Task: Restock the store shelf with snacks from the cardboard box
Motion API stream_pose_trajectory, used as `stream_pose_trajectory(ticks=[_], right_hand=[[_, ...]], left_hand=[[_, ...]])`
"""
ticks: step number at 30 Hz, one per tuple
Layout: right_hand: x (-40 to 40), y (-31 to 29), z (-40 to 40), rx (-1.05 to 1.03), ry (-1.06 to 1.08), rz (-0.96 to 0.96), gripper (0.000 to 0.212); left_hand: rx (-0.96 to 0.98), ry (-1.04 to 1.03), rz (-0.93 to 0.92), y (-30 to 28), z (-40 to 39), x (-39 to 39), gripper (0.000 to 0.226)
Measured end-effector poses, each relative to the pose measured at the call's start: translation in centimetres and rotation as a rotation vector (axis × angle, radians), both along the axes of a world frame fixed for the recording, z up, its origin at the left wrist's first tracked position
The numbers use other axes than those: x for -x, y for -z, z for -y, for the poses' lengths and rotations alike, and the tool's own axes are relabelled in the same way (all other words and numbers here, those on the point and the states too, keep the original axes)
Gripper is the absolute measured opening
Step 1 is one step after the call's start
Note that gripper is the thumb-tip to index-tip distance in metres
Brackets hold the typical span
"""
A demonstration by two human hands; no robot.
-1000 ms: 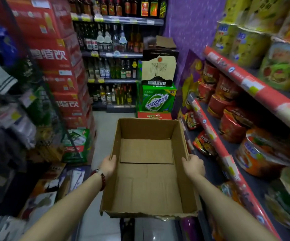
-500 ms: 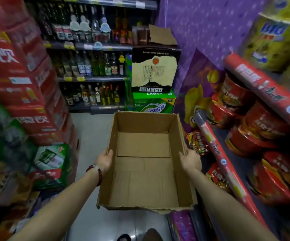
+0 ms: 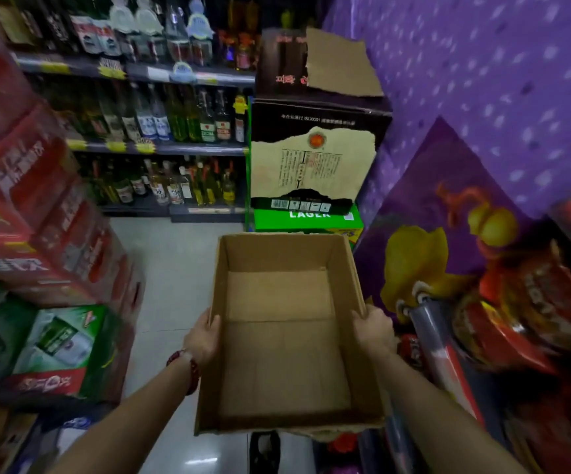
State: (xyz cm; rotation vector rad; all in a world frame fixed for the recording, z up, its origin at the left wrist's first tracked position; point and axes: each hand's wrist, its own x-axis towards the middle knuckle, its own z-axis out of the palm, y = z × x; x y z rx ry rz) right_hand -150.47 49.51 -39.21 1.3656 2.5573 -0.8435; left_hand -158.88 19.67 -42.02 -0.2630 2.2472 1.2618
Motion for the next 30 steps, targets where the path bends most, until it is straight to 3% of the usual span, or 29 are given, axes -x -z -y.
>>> stream_pose_trajectory(ticks=[12, 20, 25, 30], right_hand=[[2.6, 6.0, -2.9, 0.068, 0.122, 0.090, 0.030], [2.9, 7.8, -3.1, 0.016, 0.100, 0.075, 0.027], [3.5, 6.1, -2.9, 0.050, 0.107, 0.052, 0.033], [6.6, 1.1, -1.2, -0.022, 0.012, -0.045, 0.034]], left_hand=[[-0.094, 0.060, 0.107, 4.7, -3.8, 2.1, 0.049], [0.028, 0.039, 0.072, 5.4, -5.0, 2.6, 0.047], [0.099, 0.033, 0.150, 3.7, -4.5, 3.4, 0.046], [0.182, 0.056, -0.025, -1.3, -4.2, 6.0, 0.033]])
